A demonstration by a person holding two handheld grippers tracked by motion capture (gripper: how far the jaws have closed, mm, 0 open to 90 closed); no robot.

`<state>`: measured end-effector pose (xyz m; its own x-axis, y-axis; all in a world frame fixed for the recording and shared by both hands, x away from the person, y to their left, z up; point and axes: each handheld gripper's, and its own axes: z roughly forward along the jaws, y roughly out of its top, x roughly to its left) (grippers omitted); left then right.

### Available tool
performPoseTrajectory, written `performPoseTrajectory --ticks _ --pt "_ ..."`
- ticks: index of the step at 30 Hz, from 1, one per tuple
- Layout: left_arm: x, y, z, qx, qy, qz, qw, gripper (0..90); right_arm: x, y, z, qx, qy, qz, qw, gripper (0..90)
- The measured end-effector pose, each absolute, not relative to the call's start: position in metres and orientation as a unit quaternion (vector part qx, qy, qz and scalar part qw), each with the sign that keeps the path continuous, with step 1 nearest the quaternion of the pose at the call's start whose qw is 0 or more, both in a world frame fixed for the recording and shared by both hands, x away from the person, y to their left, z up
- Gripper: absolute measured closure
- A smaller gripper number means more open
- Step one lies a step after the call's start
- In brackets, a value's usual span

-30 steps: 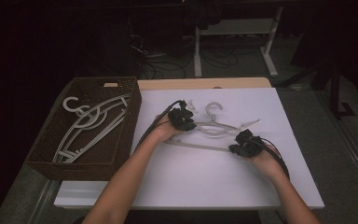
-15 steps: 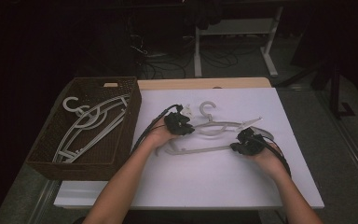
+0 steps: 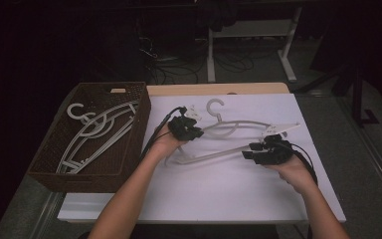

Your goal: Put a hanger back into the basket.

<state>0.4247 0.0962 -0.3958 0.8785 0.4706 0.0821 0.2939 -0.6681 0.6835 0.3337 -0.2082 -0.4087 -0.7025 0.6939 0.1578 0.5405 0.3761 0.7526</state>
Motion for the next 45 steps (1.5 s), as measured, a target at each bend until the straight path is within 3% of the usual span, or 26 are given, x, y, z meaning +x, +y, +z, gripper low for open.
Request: performPoseTrajectory --ticks 9,19,33,45 --pt "0.411 0.118 -0.326 0.885 0.249 0.162 0.357 82.3 0.313 -0.219 -0.405 0.362 0.811 0.444 0.114 29.0" --pt "0.401 0.164 -0.272 0.877 0.267 0.198 0.348 82.3 0.313 -0.221 -0.411 0.365 0.809 0.44 0.139 14.4" --pt "0.378 0.29 -0.243 0.835 0.344 0.27 0.335 82.3 0.317 -0.226 -0.412 0.373 0.804 0.44 0.146 13.1" --pt "0.365 0.397 -0.258 0.797 0.423 0.308 0.302 82.3 0.318 -0.22 -0.413 0.371 0.809 0.431 0.15 13.1"
